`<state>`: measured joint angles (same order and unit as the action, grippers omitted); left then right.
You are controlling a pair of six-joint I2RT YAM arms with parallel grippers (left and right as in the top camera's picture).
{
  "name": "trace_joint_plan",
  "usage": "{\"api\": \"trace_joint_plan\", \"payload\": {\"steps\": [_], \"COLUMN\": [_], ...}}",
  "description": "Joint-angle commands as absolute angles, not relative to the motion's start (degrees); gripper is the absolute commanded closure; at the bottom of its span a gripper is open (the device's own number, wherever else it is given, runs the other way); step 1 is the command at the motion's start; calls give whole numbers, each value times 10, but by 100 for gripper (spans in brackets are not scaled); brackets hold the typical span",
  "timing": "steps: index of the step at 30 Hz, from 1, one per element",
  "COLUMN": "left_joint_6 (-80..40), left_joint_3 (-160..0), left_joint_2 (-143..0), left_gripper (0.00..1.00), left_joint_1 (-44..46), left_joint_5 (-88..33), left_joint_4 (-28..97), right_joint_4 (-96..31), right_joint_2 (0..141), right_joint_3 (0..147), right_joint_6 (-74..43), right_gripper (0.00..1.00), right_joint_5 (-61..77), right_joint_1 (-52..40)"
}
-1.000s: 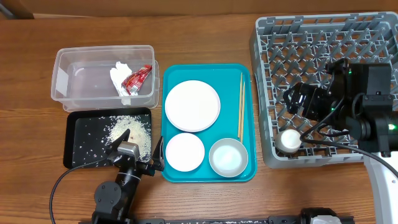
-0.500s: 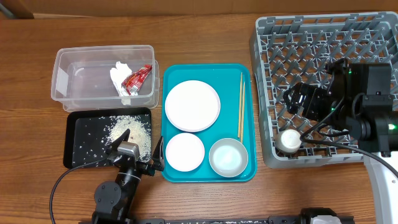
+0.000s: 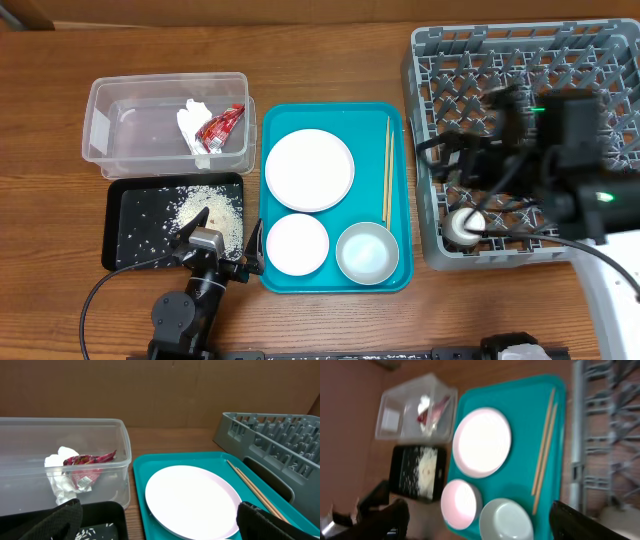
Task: Sort waste into correct bins and load items into the dishwasher
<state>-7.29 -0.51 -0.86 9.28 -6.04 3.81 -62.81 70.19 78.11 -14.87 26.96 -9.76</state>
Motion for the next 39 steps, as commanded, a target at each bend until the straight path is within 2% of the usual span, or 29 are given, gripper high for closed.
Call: {"api": "trace_joint_plan", "payload": {"steps": [1,3,6,10,11,12,18,21,29,39], "left_joint_6": [-77,-77,-77,-77,-77,-77,-77,-77,-77,-77], "left_joint_3": [-3,-3,-3,-3,-3,-3,-3,-3,-3,-3], "left_joint_2": [-3,-3,-3,-3,-3,-4,-4,-4,-4,-4], "left_gripper": [0,0,0,0,0,0,0,0,0,0], "left_joint_1": [90,90,90,90,90,90,90,90,90,90], "left_joint_5": [-69,-69,-69,-69,-69,-69,-69,-69,-69,-69], "left_joint_4": [38,38,38,38,38,38,38,38,38,38], "right_joint_4": [-630,-635,-638,-604,-596,-590,-544,-505,-435,-423], "right_joint_2": [735,760,801,860,880,894,996,1040,1102,1163], "right_joint_3": [768,762,762,762,762,762,762,762,762,762], "right_joint_6": [-216,-260,-319,-335,-335,-334,-328,-308,-300,-300], "right_gripper": [15,22,25,39,47,51,54,61,61,62], "right_joint_5": [162,65,-45,-77,-77,-77,-77,-78,-130,-123], "right_joint_1": [-194,-247,-294,-302,-302,-302,-302,-302,-291,-289]}}
